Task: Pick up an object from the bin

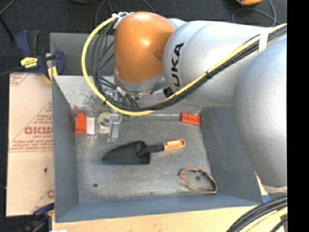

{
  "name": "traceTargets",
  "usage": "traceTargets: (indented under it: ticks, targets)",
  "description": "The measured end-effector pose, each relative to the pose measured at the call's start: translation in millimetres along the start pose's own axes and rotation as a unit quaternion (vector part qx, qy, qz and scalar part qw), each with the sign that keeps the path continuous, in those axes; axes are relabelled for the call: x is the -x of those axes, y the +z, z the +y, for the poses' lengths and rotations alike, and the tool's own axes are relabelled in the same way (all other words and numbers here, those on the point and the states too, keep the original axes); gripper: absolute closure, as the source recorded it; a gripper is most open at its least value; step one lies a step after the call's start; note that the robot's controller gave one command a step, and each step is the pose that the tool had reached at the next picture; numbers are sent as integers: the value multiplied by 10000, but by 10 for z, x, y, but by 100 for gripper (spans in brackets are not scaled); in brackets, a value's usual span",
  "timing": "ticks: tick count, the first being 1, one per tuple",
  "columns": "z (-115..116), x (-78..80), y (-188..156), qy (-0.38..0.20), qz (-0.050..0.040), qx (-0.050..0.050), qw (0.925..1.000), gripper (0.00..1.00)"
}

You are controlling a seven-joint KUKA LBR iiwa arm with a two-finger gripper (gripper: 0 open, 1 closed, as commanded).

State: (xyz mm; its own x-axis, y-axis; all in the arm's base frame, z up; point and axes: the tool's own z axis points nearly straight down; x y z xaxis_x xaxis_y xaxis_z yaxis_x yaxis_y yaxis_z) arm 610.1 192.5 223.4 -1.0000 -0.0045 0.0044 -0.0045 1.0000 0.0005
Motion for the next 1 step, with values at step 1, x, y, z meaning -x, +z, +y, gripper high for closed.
traceTargets:
  ticks: [1]
  targets:
    - [-13,14,-56,24,-40,7,10000,100]
